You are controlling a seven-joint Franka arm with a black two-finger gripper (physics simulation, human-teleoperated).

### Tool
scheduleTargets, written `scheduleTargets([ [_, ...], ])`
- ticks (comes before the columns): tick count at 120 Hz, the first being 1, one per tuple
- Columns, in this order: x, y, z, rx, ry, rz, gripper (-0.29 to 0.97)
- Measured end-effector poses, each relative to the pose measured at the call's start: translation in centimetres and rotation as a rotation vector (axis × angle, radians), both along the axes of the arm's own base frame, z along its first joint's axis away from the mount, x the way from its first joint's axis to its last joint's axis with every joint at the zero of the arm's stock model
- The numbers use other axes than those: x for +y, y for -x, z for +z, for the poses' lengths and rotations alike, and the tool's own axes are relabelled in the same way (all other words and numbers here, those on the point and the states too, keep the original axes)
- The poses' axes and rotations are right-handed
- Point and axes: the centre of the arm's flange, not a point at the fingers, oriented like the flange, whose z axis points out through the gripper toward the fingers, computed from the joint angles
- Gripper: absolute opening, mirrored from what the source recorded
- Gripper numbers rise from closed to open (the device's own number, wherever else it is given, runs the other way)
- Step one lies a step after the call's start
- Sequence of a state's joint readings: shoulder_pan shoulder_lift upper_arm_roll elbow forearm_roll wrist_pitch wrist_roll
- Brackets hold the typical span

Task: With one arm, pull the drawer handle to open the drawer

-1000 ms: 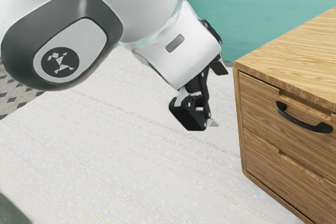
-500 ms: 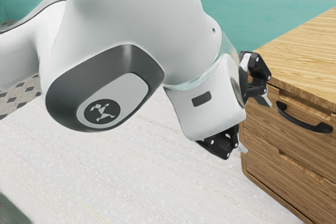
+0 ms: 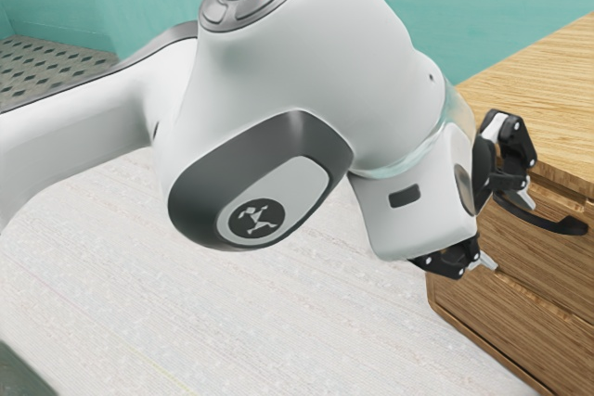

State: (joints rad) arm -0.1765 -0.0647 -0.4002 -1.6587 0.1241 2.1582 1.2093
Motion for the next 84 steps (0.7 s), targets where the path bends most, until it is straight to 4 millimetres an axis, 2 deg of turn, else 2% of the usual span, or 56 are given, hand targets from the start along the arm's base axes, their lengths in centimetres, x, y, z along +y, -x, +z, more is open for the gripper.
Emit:
scheduleTargets([
  [23, 0.1, -1.8, -1.6, 0.016, 0.001, -0.01, 0.34],
  [30, 0.1, -1.9, -1.7, 0.013, 0.003, -0.014, 0.38],
  [54, 0.1, -2.8, -2.5, 0.018, 0.014, -0.02, 0.33],
  [71, 0.1, -3.4, -3.1, 0.018, 0.023, -0.018, 0.29],
  [84, 0.1, -3.5, -3.1, 0.014, 0.027, -0.016, 0.21],
])
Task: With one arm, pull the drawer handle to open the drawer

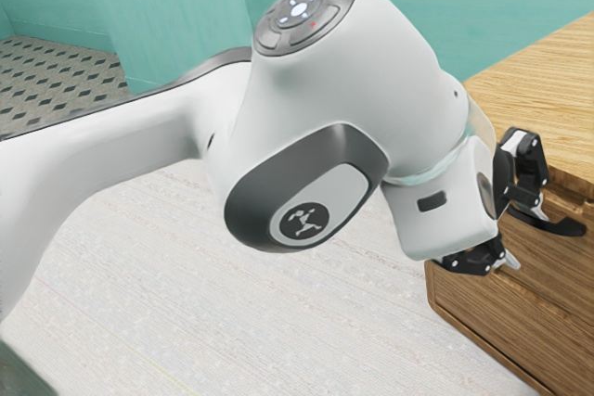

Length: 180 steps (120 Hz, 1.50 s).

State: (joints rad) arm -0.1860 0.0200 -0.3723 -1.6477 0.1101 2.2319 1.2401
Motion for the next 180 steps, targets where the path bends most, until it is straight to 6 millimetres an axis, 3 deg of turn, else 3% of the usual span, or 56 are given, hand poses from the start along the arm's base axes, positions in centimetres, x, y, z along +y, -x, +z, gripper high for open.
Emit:
scheduleTargets([
  [22, 0.2, 0.7, 0.5, -0.008, 0.001, 0.011, 0.02],
  [51, 1.4, 4.1, 0.6, -0.007, -0.018, 0.037, -0.11],
  [62, 2.9, 4.8, 1.0, -0.013, -0.016, 0.07, -0.08],
  [121, 4.1, 9.8, 0.7, -0.012, -0.008, 0.114, -0.09],
  [151, 3.4, 12.8, 0.6, -0.012, 0.008, 0.116, -0.11],
  [180, 3.5, 15.3, 0.2, 0.001, 0.001, 0.132, -0.06],
])
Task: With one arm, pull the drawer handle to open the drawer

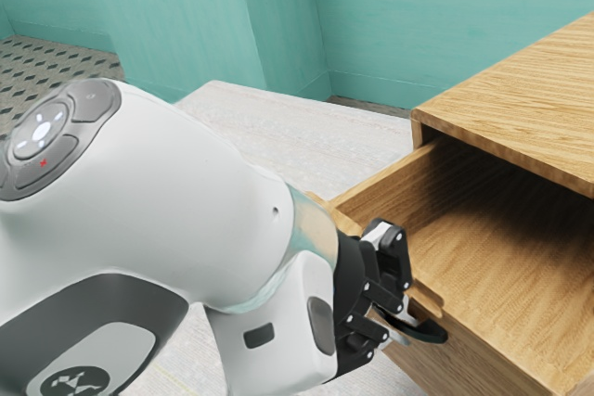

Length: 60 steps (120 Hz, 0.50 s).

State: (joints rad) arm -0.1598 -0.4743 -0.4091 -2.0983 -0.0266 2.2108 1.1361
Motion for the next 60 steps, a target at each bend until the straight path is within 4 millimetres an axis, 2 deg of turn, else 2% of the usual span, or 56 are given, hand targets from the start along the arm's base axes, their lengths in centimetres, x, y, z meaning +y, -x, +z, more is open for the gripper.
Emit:
scheduleTargets([
  [15, 0.6, 1.5, -0.3, 0.004, 0.001, 0.019, -0.14],
  [45, 1.5, 3.7, -0.2, 0.003, -0.004, 0.053, -0.1],
  [60, 1.8, 4.5, -0.3, 0.001, -0.01, 0.067, -0.16],
])
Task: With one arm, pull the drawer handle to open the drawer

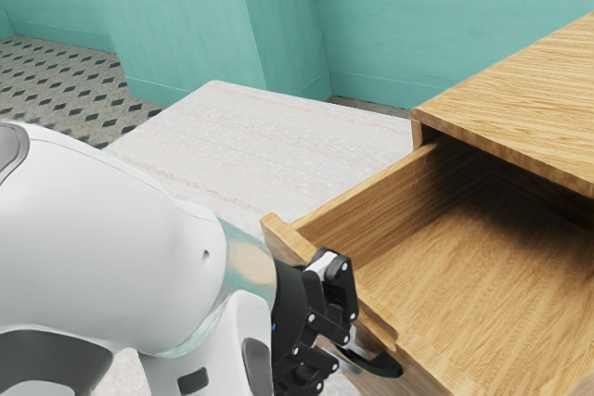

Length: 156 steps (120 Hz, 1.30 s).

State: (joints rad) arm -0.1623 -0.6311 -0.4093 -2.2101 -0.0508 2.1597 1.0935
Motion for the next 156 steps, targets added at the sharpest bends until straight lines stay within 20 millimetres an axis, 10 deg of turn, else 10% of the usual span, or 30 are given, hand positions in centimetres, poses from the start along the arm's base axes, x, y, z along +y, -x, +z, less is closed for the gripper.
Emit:
scheduleTargets([
  [119, 0.0, 3.4, 0.5, 0.035, -0.006, 0.038, -0.05],
  [156, -0.1, 4.6, 3.1, 0.038, -0.011, 0.039, 0.17],
])
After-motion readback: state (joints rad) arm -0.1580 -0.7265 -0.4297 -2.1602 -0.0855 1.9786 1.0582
